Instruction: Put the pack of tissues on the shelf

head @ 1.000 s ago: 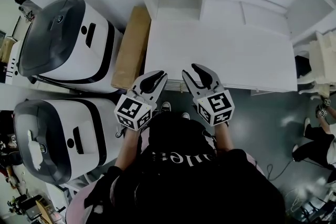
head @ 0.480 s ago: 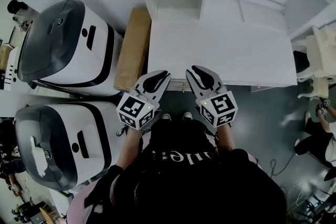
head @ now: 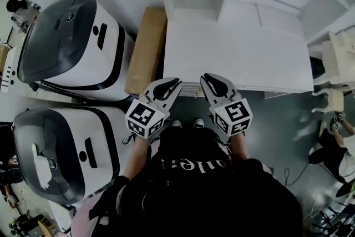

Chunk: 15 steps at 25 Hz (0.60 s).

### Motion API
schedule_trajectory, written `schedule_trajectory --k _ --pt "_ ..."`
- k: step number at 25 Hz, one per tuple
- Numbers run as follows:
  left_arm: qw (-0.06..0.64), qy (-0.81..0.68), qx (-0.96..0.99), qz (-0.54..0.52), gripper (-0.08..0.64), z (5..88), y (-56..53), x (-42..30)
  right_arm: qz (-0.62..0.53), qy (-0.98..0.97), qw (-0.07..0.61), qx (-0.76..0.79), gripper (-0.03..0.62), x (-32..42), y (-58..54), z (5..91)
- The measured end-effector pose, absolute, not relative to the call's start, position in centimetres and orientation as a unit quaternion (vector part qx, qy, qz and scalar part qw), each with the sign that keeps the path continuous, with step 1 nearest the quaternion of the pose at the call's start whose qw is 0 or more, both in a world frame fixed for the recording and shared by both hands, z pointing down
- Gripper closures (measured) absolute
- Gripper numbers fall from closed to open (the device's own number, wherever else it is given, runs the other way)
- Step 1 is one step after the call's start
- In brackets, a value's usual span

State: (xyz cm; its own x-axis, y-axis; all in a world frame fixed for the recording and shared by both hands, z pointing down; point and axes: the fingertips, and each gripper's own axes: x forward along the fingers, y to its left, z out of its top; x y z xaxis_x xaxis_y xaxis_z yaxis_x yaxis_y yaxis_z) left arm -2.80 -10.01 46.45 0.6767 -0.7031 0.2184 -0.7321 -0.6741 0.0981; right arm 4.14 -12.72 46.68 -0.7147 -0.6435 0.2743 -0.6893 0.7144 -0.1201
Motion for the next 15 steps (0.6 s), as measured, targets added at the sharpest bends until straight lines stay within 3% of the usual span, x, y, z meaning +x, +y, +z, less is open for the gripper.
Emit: schedule_trajectory --k 15 --pt "0.089 -0.382 0.916 0.078 0.512 46.7 -9.3 -5.0 0.076 -0.924 0.136 0.349 0.526 0.9 -11.7 46.2"
